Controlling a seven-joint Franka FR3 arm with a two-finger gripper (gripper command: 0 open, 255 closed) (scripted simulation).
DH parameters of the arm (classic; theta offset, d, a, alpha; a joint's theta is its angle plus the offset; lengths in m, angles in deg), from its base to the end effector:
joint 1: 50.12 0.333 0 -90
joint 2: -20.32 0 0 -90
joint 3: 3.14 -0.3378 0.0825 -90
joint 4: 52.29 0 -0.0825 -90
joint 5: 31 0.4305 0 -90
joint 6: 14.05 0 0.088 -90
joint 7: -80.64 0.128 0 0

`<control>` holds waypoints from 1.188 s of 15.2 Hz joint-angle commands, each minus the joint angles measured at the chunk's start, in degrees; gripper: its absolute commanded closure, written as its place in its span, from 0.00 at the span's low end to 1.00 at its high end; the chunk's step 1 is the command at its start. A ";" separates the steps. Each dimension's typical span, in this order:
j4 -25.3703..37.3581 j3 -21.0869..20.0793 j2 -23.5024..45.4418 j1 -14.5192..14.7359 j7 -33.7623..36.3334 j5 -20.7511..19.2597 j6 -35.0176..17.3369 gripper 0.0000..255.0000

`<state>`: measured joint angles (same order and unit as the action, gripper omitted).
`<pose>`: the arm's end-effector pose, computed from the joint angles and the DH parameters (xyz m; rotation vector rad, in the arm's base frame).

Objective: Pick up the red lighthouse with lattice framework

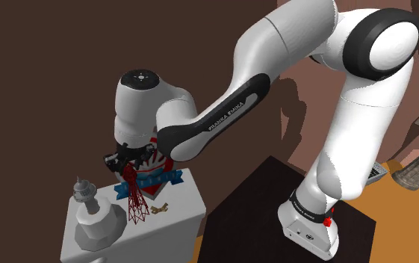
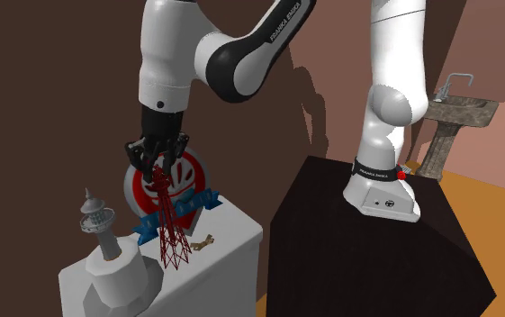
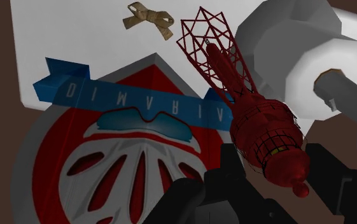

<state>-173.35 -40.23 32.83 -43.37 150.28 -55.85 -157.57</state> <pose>0.4621 0.4320 0.3245 -3.0034 0.2344 -0.4029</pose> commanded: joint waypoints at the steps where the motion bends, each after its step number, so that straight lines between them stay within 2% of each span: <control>1: -0.03 0.01 0.02 0.00 0.00 0.01 0.02 1.00; 3: -0.11 0.02 0.01 0.01 0.05 -0.03 -0.05 1.00; 18: 4.26 -2.63 -7.10 -2.18 -7.53 9.60 8.95 1.00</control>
<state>-169.33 -42.79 26.33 -45.34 143.43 -47.00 -149.22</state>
